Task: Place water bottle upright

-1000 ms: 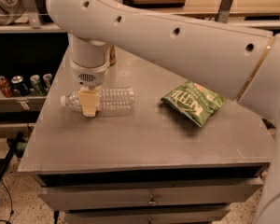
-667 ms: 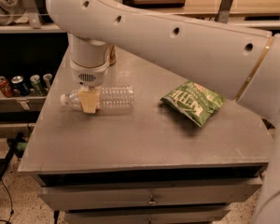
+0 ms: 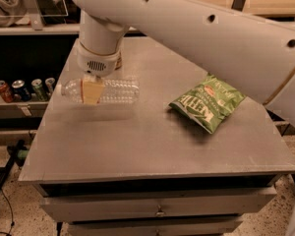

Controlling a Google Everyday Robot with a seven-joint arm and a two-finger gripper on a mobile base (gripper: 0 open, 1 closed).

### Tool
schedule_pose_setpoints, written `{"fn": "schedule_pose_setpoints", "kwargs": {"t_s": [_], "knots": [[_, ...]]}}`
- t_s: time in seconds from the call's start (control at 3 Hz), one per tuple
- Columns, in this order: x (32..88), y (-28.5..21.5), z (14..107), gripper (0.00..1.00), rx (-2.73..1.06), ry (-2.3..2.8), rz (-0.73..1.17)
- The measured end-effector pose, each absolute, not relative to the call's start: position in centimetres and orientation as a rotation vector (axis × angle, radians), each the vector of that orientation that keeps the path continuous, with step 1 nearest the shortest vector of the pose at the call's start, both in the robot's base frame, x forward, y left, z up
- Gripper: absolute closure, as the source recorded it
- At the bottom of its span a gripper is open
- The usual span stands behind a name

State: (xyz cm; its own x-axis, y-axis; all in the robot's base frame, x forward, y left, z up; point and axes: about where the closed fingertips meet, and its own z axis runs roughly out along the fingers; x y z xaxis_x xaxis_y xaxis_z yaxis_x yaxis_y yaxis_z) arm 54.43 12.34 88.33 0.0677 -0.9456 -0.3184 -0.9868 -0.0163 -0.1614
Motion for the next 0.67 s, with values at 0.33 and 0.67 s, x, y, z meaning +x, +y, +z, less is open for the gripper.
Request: {"fn": "schedule_pose_setpoints", "kwargs": {"t_s": [0.33, 0.67], "knots": [[54.9, 12.9, 91.5, 1.0, -1.947, 1.794, 0.332], [55.3, 13.0, 94.1, 1.0, -1.831, 1.638, 0.556]]}}
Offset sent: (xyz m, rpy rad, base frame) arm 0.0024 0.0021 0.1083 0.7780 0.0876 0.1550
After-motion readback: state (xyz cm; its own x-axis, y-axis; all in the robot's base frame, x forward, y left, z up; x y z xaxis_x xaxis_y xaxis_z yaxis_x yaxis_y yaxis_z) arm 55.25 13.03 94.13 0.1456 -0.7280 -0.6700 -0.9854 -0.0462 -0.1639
